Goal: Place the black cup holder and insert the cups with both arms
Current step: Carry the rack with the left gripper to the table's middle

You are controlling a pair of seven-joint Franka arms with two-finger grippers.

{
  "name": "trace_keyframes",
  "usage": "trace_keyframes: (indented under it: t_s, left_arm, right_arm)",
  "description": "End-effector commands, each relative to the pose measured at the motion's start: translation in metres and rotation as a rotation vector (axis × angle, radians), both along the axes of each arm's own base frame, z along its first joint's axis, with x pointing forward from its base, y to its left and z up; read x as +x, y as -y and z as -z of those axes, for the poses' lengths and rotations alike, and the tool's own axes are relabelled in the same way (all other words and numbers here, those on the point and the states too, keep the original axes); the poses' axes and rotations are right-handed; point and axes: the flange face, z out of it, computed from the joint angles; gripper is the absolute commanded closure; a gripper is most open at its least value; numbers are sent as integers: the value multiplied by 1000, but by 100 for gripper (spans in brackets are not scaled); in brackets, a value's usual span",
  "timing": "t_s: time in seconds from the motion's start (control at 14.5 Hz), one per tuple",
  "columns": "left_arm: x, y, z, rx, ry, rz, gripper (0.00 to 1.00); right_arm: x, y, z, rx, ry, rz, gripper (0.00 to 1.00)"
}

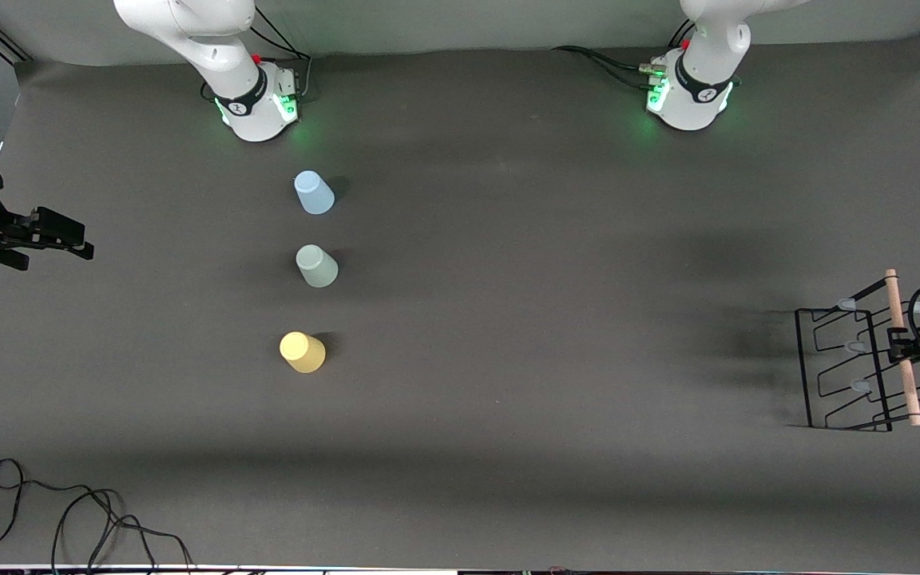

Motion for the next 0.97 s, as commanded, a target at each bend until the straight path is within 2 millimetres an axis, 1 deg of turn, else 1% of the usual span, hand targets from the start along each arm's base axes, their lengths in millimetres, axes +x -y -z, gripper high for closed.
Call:
trace_keyframes:
  t_s: [0.0, 0.07, 0.21, 0.35, 0.42, 0.55, 0.69, 0.76, 0.83, 0.9]
  left_arm:
    - [-11, 58, -39, -22, -9, -55, 100]
    - [-15, 86, -46, -22, -30, -32, 100]
    - [-26, 137, -55, -27, -90, 7, 100]
    - [-33, 187, -61, -31, -91, -59, 100]
    - [-37, 226, -61, -33, -85, -62, 100]
    - [-56, 315, -59, -42, -69, -104, 100]
    - [-79, 382, -55, -50, -58, -116, 100]
    - [-90, 412, -50, -49, -61, -120, 100]
    - [-101, 437, -48, -47, -65, -110, 100]
    - [-117, 470, -38, -34, -83, -84, 100]
  right_arm:
    - [3, 2, -5, -8, 1, 3, 0]
    - [3, 2, -5, -8, 1, 3, 0]
    - [2, 2, -4, -8, -1, 3, 0]
    - [2, 2, -5, -8, -1, 3, 0]
    - [2, 2, -5, -8, -1, 3, 0]
    - [3, 2, -5, -8, 1, 3, 0]
    - [2, 2, -5, -8, -1, 3, 0]
    - [2, 2, -5, -8, -1, 3, 0]
    - [2, 2, -5, -8, -1, 3, 0]
    - [2, 2, -5, -8, -1, 3, 0]
